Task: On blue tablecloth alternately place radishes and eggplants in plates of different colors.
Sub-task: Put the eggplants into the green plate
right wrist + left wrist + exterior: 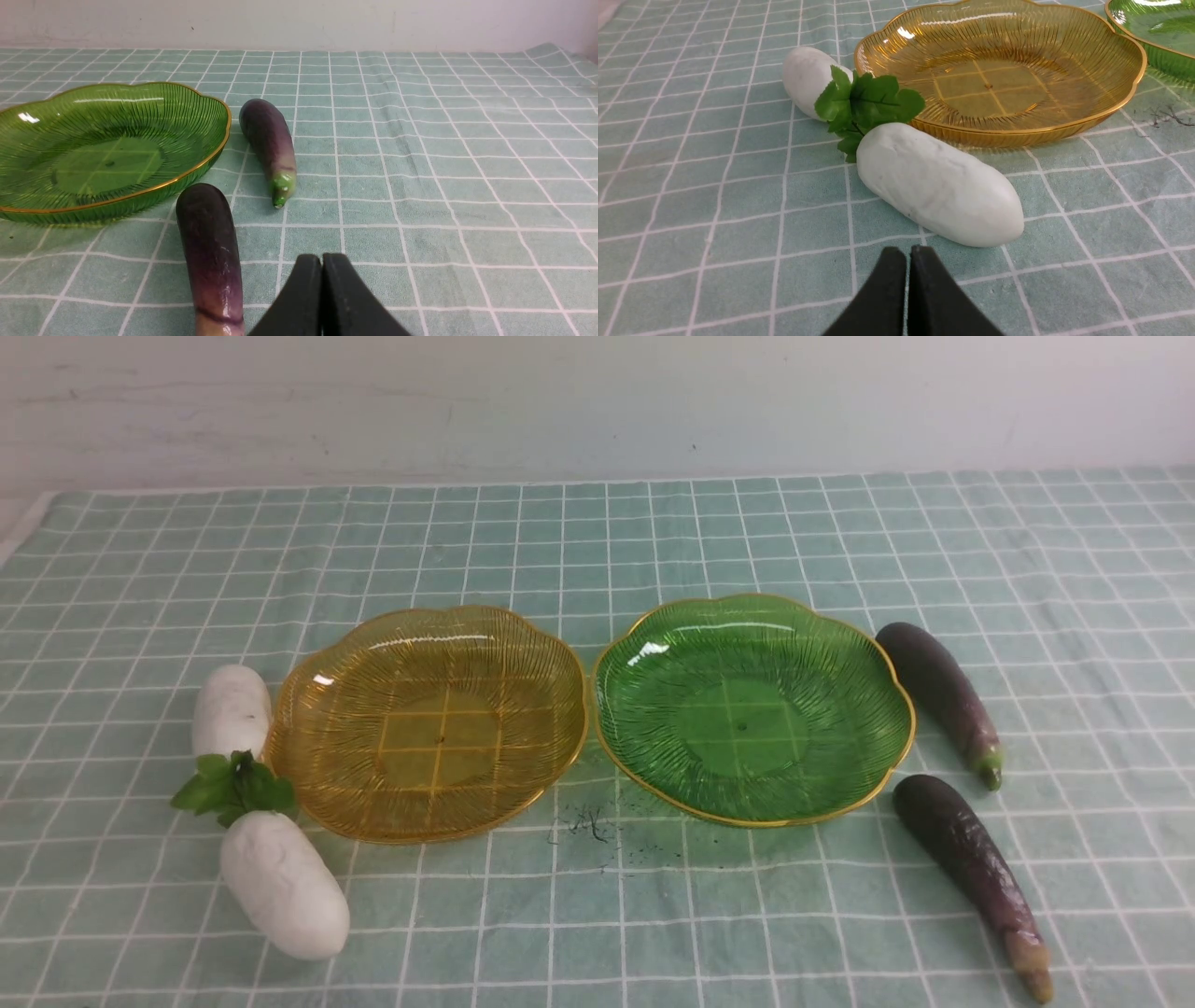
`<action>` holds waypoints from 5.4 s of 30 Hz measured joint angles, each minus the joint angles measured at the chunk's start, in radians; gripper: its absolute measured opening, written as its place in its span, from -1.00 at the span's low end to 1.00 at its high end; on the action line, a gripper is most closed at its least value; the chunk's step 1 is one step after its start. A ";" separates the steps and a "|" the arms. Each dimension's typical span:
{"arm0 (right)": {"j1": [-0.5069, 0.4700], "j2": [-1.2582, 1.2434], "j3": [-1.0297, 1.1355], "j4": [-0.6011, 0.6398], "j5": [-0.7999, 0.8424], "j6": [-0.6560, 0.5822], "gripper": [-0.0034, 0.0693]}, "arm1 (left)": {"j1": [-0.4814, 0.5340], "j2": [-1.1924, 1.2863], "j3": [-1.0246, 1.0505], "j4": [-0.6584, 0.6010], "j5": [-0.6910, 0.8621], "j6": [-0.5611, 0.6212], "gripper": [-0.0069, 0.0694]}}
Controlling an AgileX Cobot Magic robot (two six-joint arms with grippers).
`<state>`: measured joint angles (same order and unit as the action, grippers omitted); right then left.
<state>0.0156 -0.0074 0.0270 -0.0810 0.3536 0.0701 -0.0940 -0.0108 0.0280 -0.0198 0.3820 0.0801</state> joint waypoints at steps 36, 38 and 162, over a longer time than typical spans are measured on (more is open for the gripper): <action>0.000 0.009 -0.167 0.616 -0.025 0.045 -0.95 | 0.000 0.023 -0.104 -0.922 -0.006 -0.213 -0.84; 0.000 0.056 -0.242 0.563 -0.001 -0.024 -0.95 | 0.000 0.073 -0.151 -0.894 0.021 -0.184 -0.84; 0.036 2.148 -1.672 0.081 0.862 -0.170 -0.35 | 0.000 0.862 -0.463 -0.431 0.345 -0.049 -0.31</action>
<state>0.0512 2.1401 -1.6453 0.0000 1.2154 -0.1002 -0.0940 0.8516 -0.4348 -0.4503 0.7272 0.0314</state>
